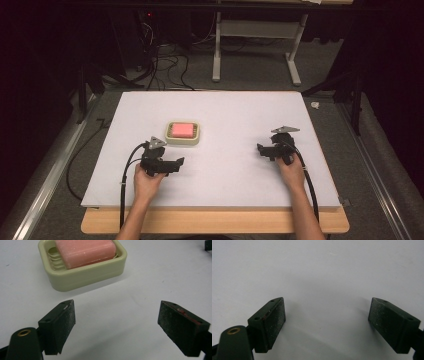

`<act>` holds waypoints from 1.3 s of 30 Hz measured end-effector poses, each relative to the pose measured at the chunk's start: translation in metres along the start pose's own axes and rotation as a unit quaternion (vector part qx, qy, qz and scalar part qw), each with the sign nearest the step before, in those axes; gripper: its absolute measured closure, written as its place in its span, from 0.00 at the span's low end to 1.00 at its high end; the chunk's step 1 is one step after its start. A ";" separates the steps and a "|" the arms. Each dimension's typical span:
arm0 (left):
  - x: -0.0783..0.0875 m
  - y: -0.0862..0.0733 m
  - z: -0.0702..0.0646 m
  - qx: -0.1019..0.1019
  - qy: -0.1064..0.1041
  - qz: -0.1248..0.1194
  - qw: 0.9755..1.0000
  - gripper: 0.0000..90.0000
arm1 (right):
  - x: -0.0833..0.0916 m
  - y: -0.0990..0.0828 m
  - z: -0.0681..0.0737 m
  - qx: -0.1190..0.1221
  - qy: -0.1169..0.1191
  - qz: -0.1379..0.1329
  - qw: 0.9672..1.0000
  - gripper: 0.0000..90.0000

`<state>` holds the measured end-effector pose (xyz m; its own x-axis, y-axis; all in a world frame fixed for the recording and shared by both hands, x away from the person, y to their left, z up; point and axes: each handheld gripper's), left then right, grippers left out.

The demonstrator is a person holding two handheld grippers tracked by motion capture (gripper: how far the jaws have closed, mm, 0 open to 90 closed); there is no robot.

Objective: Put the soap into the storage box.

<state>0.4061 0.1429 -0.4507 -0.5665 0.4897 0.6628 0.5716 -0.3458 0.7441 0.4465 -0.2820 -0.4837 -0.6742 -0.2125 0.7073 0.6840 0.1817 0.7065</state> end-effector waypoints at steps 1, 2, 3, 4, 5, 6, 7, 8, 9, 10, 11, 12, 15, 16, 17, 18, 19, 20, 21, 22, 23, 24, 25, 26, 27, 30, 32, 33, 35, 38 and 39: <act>-0.001 0.000 0.000 0.001 -0.001 0.000 1.000 0.17 | 0.000 0.000 0.000 0.000 0.000 0.000 1.000 0.17; -0.002 0.000 0.000 0.002 -0.001 0.000 1.000 0.17 | 0.000 0.000 0.000 0.000 0.000 0.000 1.000 0.17; -0.004 -0.001 0.000 0.004 -0.004 0.001 1.000 0.17 | 0.000 0.000 0.000 0.000 0.000 0.000 1.000 0.17; -0.005 -0.001 0.000 0.006 -0.005 0.002 1.000 0.17 | 0.000 0.000 0.000 0.000 0.000 0.000 1.000 0.17; -0.006 -0.001 0.000 0.007 -0.005 0.003 1.000 0.17 | 0.000 0.000 0.000 0.000 0.000 0.000 1.000 0.17; -0.008 -0.002 -0.001 0.007 -0.006 0.004 1.000 0.17 | 0.000 0.000 0.000 -0.001 0.000 0.000 1.000 0.17; -0.009 -0.002 -0.001 0.007 -0.005 0.006 1.000 0.17 | 0.000 0.000 0.000 0.000 0.000 0.000 1.000 0.17; -0.011 -0.002 -0.001 0.007 -0.005 0.008 1.000 0.17 | 0.000 0.000 0.000 -0.001 0.000 0.000 1.000 0.17; -0.012 -0.002 -0.002 0.007 -0.005 0.009 1.000 0.17 | 0.000 0.000 0.000 -0.001 0.000 0.000 1.000 0.17; -0.014 -0.003 -0.002 0.006 -0.005 0.010 1.000 0.17 | 0.000 0.000 0.000 0.000 0.000 0.000 1.000 0.17; -0.014 -0.003 -0.002 0.006 -0.006 0.012 1.000 0.17 | 0.000 0.000 0.000 0.000 0.000 0.000 1.000 0.17; -0.015 -0.003 -0.002 0.006 -0.004 0.012 1.000 0.17 | 0.000 0.000 0.000 0.000 0.000 0.000 1.000 0.17; -0.018 -0.003 -0.003 0.007 -0.004 0.014 1.000 0.17 | 0.000 0.000 0.000 0.000 0.000 0.000 1.000 0.17; -0.019 -0.003 -0.003 0.007 -0.004 0.014 1.000 0.17 | 0.000 0.000 0.000 0.000 0.000 0.000 1.000 0.17; -0.020 -0.003 -0.003 0.007 -0.004 0.015 1.000 0.17 | 0.000 0.000 0.000 0.000 0.000 0.000 1.000 0.17; -0.020 -0.004 -0.003 0.007 -0.004 0.016 1.000 0.17 | 0.000 0.000 0.000 0.000 0.000 0.000 1.000 0.17; -0.021 -0.004 -0.004 0.007 -0.004 0.016 1.000 0.17 | 0.000 0.000 0.000 0.000 0.000 0.000 1.000 0.17; -0.022 -0.004 -0.004 0.006 -0.004 0.017 1.000 0.17 | 0.000 0.000 0.000 -0.001 0.000 0.000 1.000 0.17; -0.023 -0.004 -0.004 0.005 -0.004 0.018 1.000 0.17 | 0.000 0.000 0.000 0.000 0.000 0.000 1.000 0.17; -0.024 -0.004 -0.004 0.006 -0.003 0.018 1.000 0.17 | 0.000 0.000 0.000 -0.001 0.000 0.000 1.000 0.17; -0.025 -0.004 -0.005 0.005 -0.003 0.019 1.000 0.17 | 0.000 0.000 0.000 0.000 0.000 0.000 1.000 0.17; -0.025 -0.004 -0.005 0.004 -0.003 0.020 1.000 0.17 | 0.000 0.000 0.000 -0.001 0.000 0.000 1.000 0.17; -0.026 -0.004 -0.005 0.003 -0.002 0.021 1.000 0.17 | 0.000 0.000 0.000 0.000 0.000 0.000 1.000 0.17; -0.027 -0.005 -0.006 0.002 -0.001 0.021 1.000 0.17 | 0.000 0.000 0.000 -0.001 0.000 0.000 1.000 0.17; -0.028 -0.005 -0.006 0.001 0.000 0.022 1.000 0.17 | 0.000 0.000 0.000 -0.001 0.000 0.000 1.000 0.17; -0.031 -0.006 -0.007 0.000 0.003 0.022 1.000 0.17 | 0.000 0.000 0.000 -0.001 0.000 0.000 1.000 0.17; -0.032 -0.007 -0.007 0.002 0.003 0.020 1.000 0.18 | 0.000 0.000 0.000 -0.001 0.000 0.000 1.000 0.17; -0.033 -0.008 -0.007 0.003 0.004 0.019 1.000 0.18 | 0.000 0.000 0.000 -0.001 0.000 0.000 1.000 0.17; -0.035 -0.009 -0.007 0.001 0.007 0.020 1.000 0.18 | 0.000 0.000 0.000 0.000 0.000 0.000 1.000 0.17; -0.036 -0.010 -0.007 0.000 0.011 0.018 1.000 0.18 | 0.000 0.000 0.000 0.000 0.000 0.000 1.000 0.17; -0.037 -0.010 -0.008 0.000 0.013 0.018 1.000 0.18 | 0.000 0.000 0.000 0.000 0.000 0.000 1.000 0.17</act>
<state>0.4166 0.1224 -0.4819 -0.5604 0.4561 0.6913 0.5917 -0.3636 0.7195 0.4464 -0.2820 -0.4837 -0.6742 -0.2130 0.7072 0.6839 0.1813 0.7067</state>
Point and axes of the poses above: each handheld gripper's, and its own axes: x roughly backward along the jaws, y roughly out of its top, z roughly to its left, and after that the axes turned 3 degrees about -x, right-handed
